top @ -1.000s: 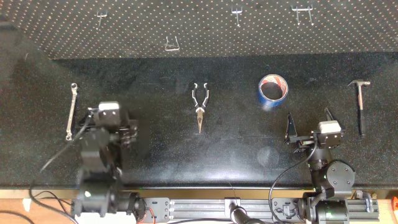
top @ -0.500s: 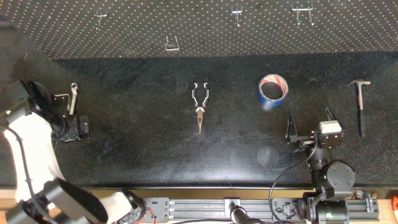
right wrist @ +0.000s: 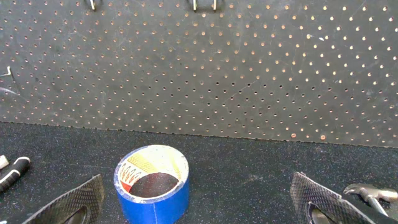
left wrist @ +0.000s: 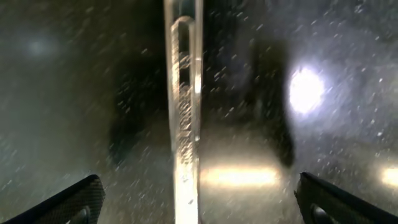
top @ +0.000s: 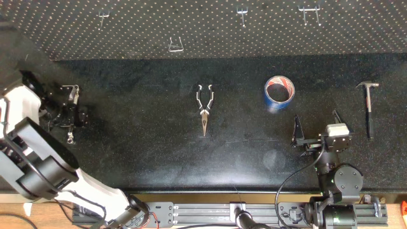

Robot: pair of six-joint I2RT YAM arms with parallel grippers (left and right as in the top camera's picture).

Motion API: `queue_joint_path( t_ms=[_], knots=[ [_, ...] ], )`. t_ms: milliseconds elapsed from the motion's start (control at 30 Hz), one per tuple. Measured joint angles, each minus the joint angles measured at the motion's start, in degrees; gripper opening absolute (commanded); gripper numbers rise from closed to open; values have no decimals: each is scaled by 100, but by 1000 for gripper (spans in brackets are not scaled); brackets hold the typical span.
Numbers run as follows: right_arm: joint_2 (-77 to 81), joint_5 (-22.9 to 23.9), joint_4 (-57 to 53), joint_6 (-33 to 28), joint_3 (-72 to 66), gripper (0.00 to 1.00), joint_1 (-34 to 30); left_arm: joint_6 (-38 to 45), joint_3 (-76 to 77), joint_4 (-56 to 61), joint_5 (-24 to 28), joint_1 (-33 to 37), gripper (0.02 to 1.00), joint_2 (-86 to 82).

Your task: Place Tools Onto Pegboard

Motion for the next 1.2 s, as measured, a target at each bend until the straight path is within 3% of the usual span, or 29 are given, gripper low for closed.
queue_joint_path(
  t_ms=[200,267,300,400,500,533,633,900,1000,1100,1200],
  knots=[
    [0,0,0,0,0,978,0,37,31,59,63,-57,998,136],
    [0,0,0,0,0,978,0,37,31,57,63,-57,831,138],
    [0,0,0,0,0,978,0,-7,31,50,68,-57,693,140],
    [0,0,0,0,0,978,0,-214,31,11,90,-57,406,140],
    [0,0,0,0,0,978,0,-356,31,-28,103,-57,251,140],
    [0,0,0,0,0,978,0,-374,31,-74,105,-57,143,140],
    [0,0,0,0,0,978,0,-483,31,-138,92,-57,47,144],
    [0,0,0,0,0,978,0,-614,33,-59,61,-57,31,144],
    [0,-2,0,-2,0,978,0,-1110,28,149,-116,-133,27,-2],
    [0,0,0,0,0,978,0,-1961,-118,367,-203,-341,29,-1001],
    [0,0,-2,0,0,978,0,-2273,-1056,1445,-256,-699,27,-2750]
  ],
)
